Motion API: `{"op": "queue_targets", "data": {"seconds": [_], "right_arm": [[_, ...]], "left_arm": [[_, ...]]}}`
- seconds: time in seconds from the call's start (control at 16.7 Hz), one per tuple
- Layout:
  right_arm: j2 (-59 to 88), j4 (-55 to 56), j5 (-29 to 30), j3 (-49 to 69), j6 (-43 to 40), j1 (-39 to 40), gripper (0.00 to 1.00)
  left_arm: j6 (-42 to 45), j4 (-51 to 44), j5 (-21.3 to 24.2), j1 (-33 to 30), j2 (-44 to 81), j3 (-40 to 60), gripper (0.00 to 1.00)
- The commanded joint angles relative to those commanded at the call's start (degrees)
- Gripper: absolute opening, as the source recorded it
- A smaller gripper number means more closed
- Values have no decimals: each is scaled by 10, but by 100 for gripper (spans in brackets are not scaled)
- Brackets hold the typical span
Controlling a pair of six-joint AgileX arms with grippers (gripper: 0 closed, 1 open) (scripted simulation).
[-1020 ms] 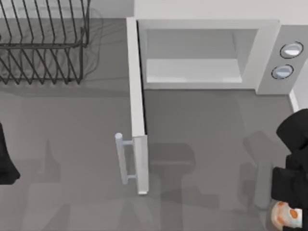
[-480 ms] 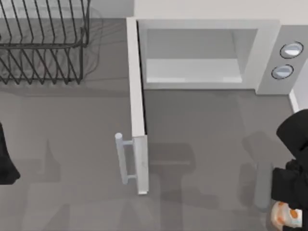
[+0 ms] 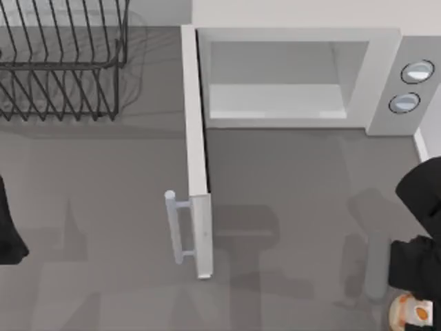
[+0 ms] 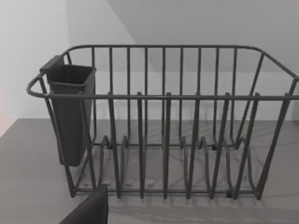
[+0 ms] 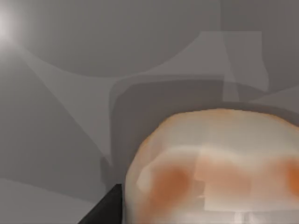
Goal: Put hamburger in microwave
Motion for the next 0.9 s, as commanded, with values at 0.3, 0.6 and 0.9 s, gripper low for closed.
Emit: {"op": "queue_targets", "data": {"seconds": [0.3, 0.6, 0.9], "right_arm": [[-41, -61, -6, 25, 8, -1, 0], [-65, -123, -7, 70, 7, -3, 0], [-115, -267, -7, 152, 4, -3, 0]], "left_arm": [[0, 0, 0, 0, 0, 0, 100], [0, 0, 0, 0, 0, 0, 100], [0, 0, 0, 0, 0, 0, 100]]}}
